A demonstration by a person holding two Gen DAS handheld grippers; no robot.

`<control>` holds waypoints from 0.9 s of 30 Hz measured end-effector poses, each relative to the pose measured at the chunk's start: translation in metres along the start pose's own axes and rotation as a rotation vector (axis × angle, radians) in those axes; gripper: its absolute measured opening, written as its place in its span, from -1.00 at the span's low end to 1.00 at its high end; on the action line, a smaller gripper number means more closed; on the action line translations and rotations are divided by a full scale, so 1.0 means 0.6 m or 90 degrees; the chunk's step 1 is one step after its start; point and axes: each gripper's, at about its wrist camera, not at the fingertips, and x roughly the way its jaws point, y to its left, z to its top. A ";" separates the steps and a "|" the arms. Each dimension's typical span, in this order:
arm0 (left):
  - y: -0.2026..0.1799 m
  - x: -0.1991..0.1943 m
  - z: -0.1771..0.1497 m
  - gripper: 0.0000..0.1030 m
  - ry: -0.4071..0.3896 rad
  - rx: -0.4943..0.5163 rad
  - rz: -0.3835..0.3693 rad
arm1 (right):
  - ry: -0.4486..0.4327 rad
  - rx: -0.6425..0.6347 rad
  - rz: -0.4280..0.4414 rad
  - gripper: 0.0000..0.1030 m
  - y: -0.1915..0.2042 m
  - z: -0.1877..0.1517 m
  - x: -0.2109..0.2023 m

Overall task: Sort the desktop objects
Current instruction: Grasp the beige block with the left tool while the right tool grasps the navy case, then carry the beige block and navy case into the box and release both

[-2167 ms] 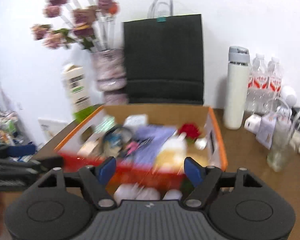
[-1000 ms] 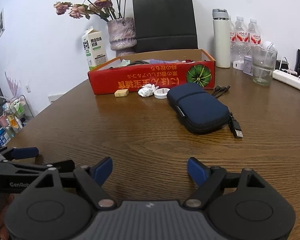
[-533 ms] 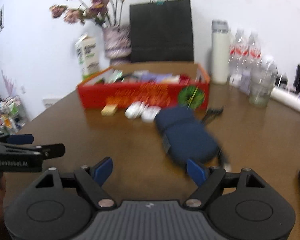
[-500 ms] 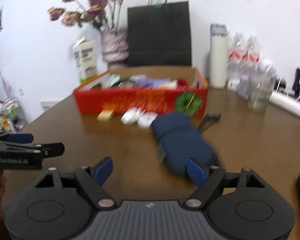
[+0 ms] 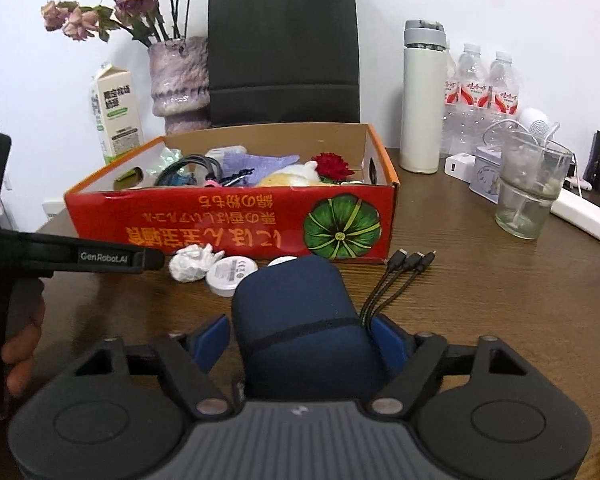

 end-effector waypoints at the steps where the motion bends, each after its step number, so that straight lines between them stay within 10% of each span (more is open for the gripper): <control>1: -0.002 -0.001 -0.002 -0.31 -0.004 0.008 0.007 | -0.004 0.004 0.006 0.37 -0.001 -0.001 0.000; 7: 0.003 -0.030 -0.018 -0.39 0.004 -0.002 -0.009 | -0.006 0.007 0.018 0.06 0.002 -0.009 -0.028; 9: 0.006 -0.055 -0.030 -0.39 0.004 -0.018 -0.021 | -0.027 0.016 0.020 -0.43 0.001 -0.013 -0.051; 11: 0.011 -0.083 -0.043 -0.39 -0.004 -0.028 -0.033 | -0.038 0.034 0.034 -0.52 -0.003 -0.016 -0.070; 14: 0.018 -0.119 -0.061 -0.39 -0.015 -0.039 -0.036 | -0.022 0.013 0.026 -0.45 0.001 -0.023 -0.073; 18: 0.020 -0.140 -0.081 -0.39 -0.011 -0.043 -0.041 | -0.025 0.024 0.046 0.73 0.005 -0.013 -0.055; 21: 0.016 -0.143 -0.086 -0.39 -0.002 -0.043 -0.035 | 0.011 0.006 0.050 0.35 0.022 -0.008 -0.015; 27: 0.012 -0.168 -0.108 -0.39 0.000 -0.059 -0.039 | 0.030 -0.048 0.042 0.22 0.054 -0.029 -0.010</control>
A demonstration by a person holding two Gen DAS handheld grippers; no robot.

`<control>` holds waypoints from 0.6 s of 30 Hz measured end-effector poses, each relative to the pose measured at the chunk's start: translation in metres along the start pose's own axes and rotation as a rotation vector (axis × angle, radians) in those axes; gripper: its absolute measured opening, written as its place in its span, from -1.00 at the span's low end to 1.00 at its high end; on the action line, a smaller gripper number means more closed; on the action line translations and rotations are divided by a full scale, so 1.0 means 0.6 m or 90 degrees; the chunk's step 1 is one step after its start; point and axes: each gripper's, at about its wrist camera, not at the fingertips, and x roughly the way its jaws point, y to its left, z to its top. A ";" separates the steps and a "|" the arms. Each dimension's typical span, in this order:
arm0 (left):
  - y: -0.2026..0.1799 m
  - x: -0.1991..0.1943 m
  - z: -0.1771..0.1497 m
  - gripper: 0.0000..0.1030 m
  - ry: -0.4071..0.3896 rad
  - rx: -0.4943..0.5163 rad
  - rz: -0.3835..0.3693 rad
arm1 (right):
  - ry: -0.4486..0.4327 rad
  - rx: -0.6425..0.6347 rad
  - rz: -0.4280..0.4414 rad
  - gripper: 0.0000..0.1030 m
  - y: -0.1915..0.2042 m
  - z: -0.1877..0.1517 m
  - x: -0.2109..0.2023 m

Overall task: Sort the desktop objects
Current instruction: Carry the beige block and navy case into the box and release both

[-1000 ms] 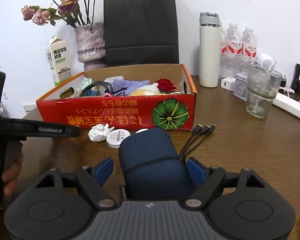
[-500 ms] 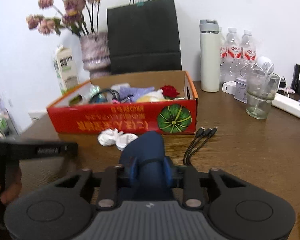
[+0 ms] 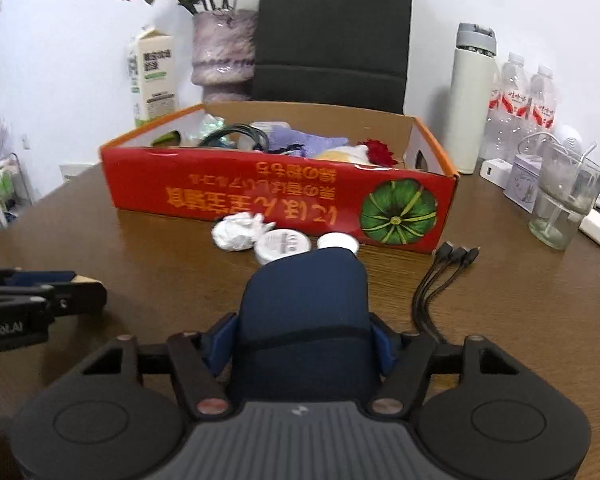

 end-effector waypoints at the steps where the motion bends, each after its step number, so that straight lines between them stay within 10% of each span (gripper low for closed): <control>1: 0.001 -0.007 -0.005 -0.39 0.000 -0.003 0.000 | 0.002 0.018 0.010 0.22 -0.003 -0.005 -0.009; 9: 0.009 -0.083 0.028 -0.39 -0.081 -0.011 -0.015 | -0.094 0.110 0.066 0.21 -0.037 0.007 -0.139; 14: 0.006 -0.066 0.146 -0.39 -0.123 -0.008 -0.060 | -0.179 0.113 0.092 0.21 -0.074 0.130 -0.153; 18: -0.005 0.029 0.256 -0.39 -0.066 -0.007 -0.077 | -0.140 0.138 0.084 0.21 -0.116 0.249 -0.048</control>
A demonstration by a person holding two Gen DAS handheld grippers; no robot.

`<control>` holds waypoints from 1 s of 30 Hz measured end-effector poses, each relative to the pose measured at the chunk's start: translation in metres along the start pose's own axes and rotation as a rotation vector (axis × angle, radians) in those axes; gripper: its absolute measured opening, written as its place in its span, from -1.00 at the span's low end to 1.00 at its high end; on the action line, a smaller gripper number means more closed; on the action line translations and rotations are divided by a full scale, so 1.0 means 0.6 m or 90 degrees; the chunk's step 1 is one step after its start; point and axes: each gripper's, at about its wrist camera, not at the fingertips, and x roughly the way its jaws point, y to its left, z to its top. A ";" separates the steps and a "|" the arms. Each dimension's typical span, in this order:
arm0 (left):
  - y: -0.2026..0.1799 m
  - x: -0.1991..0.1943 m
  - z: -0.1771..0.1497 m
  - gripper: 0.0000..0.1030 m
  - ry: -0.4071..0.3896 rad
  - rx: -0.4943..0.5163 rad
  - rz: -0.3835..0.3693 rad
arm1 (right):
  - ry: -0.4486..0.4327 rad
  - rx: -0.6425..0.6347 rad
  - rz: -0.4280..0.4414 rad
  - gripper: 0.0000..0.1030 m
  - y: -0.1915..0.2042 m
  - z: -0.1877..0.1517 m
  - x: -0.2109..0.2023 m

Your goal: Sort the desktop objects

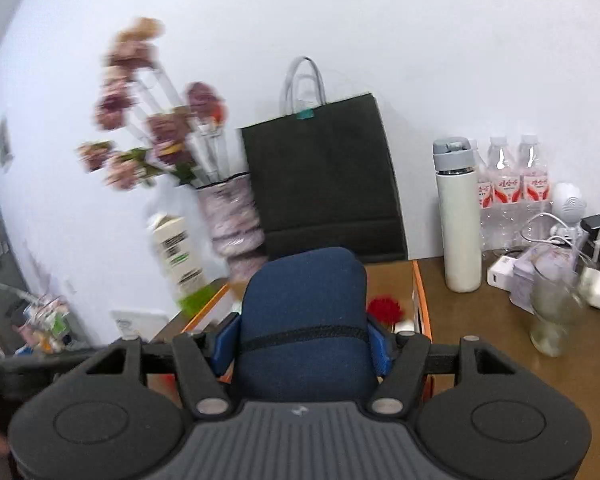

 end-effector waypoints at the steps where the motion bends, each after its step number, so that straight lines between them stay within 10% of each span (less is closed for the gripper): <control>1: 0.001 0.033 0.016 -0.39 0.015 -0.004 0.022 | 0.026 0.011 -0.012 0.21 -0.010 0.018 0.043; 8: 0.035 0.223 0.043 -0.37 0.168 -0.044 0.028 | 0.190 0.026 -0.093 0.22 -0.067 0.036 0.290; 12: 0.035 0.227 0.045 0.19 0.153 -0.019 0.078 | 0.253 0.048 -0.142 0.30 -0.079 0.033 0.333; 22: 0.017 0.108 0.026 0.66 0.084 0.021 0.107 | 0.105 -0.038 -0.103 0.43 0.003 0.036 0.161; 30: 0.013 -0.068 -0.140 1.00 0.010 0.012 0.083 | 0.057 -0.050 -0.073 0.66 0.049 -0.165 -0.043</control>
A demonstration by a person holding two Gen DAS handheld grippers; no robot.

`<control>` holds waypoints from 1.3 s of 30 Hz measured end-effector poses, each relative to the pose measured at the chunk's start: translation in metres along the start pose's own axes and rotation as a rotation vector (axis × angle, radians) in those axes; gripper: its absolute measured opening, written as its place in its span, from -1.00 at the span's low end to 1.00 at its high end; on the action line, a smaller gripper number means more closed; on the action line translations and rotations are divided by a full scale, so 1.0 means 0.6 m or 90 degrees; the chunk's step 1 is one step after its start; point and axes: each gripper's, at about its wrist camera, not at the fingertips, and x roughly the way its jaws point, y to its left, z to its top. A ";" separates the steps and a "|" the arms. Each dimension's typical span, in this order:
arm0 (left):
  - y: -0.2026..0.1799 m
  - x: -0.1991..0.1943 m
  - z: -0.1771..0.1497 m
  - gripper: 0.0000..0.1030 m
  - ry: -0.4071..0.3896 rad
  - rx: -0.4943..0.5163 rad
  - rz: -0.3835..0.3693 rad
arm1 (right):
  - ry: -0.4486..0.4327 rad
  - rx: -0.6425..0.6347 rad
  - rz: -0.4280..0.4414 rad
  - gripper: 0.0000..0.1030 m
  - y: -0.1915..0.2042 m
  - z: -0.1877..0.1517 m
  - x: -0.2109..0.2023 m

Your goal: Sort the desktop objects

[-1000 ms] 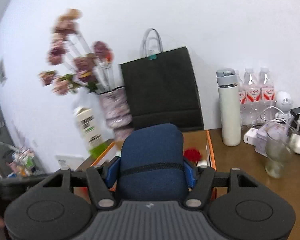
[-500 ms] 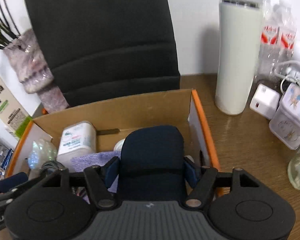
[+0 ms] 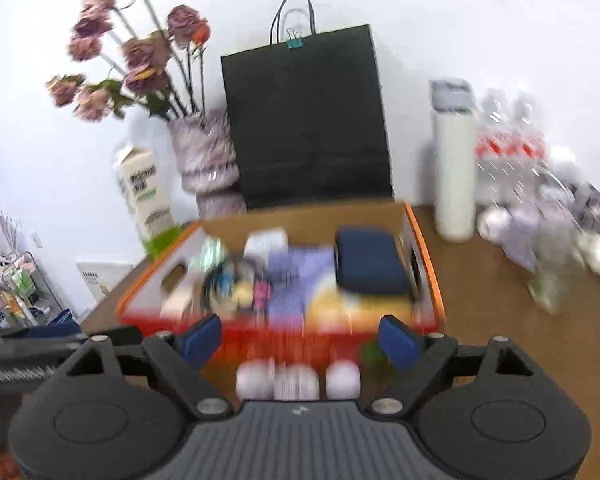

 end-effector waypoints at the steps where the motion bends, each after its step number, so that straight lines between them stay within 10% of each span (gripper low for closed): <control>1: -0.001 -0.015 -0.025 1.00 0.004 0.010 0.005 | 0.005 -0.003 -0.008 0.66 -0.001 -0.025 -0.012; 7: -0.014 -0.085 -0.155 1.00 0.026 0.021 -0.004 | 0.042 -0.019 0.008 0.66 0.003 -0.154 -0.086; 15: -0.025 -0.094 -0.215 1.00 0.057 0.022 0.015 | 0.045 -0.040 0.009 0.66 -0.011 -0.193 -0.118; 31: -0.048 -0.084 -0.218 1.00 0.065 0.066 0.032 | 0.042 -0.051 0.002 0.66 -0.005 -0.194 -0.114; 39: -0.062 -0.038 -0.131 0.95 0.008 0.049 -0.024 | 0.016 -0.049 -0.068 0.59 -0.054 -0.134 -0.083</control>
